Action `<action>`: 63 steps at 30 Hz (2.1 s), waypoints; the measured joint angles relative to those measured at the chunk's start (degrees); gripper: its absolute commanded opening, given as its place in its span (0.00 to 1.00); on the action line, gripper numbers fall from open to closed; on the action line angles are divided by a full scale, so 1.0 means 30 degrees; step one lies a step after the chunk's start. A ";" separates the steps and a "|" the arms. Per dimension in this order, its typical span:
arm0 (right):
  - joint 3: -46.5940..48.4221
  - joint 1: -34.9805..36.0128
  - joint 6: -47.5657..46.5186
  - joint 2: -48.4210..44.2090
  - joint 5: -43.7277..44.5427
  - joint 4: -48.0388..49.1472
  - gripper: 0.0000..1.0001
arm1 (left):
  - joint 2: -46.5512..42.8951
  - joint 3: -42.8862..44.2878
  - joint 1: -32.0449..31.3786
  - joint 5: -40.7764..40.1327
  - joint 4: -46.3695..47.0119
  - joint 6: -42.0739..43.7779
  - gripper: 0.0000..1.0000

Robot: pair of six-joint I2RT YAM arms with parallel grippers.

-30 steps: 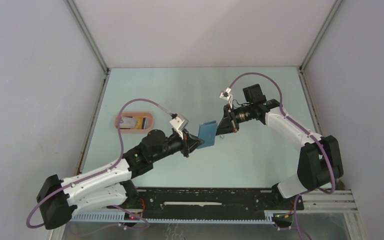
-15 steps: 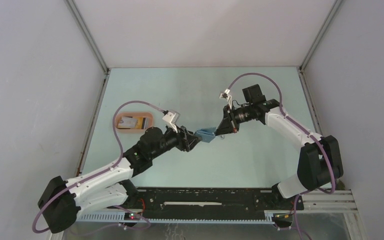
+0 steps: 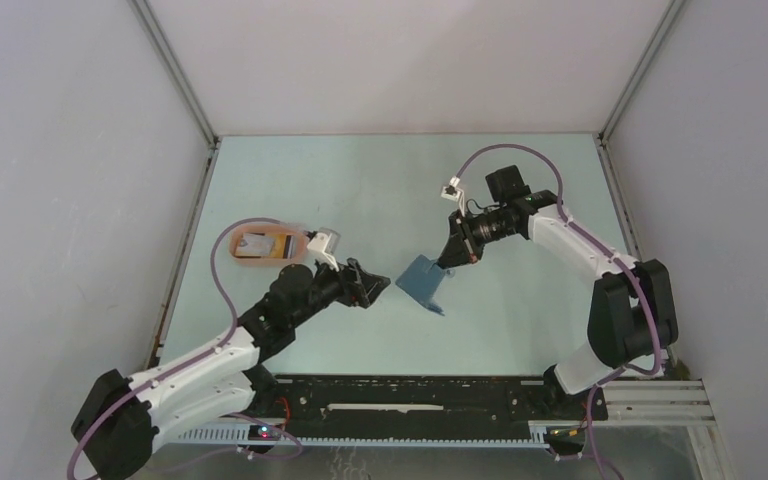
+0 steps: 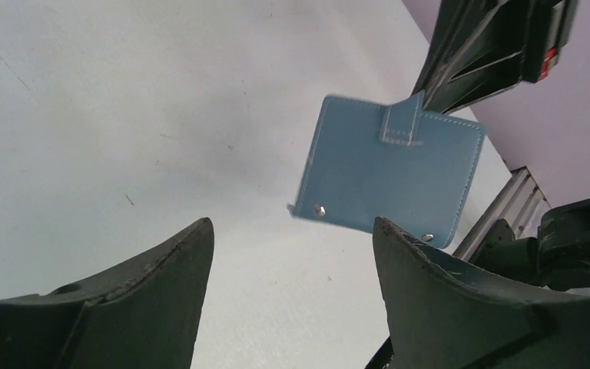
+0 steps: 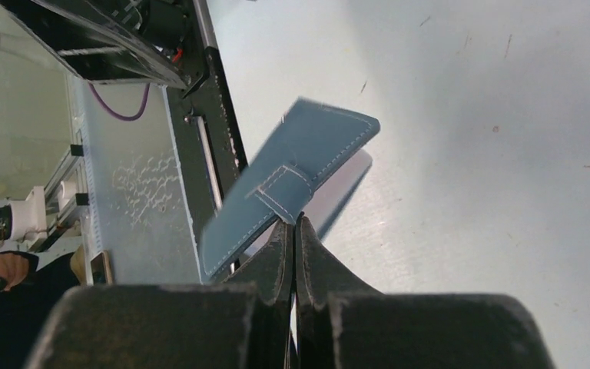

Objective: Put the credit cards into the card holder
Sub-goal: Open the card holder at the center of the board.

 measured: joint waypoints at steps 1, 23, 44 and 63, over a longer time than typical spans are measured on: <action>0.0000 0.0022 -0.0051 0.0124 0.0007 -0.0131 0.00 | -0.0313 -0.0102 0.0029 -0.0058 -0.0036 0.0000 0.80; -0.0357 0.0073 -0.4065 -0.5348 1.4294 -0.0947 0.00 | -0.3738 -0.1049 0.0109 0.0270 -0.1239 0.0342 0.80; -0.0962 1.1431 -0.5391 0.1989 1.9096 -0.0240 0.82 | -0.7970 -0.2696 0.0066 -0.0845 -0.3526 -0.0036 0.79; -0.0386 0.3373 -0.4976 -0.3031 0.8007 -0.1821 0.65 | -0.4772 -0.3446 0.0138 0.0488 0.0291 -0.1195 0.77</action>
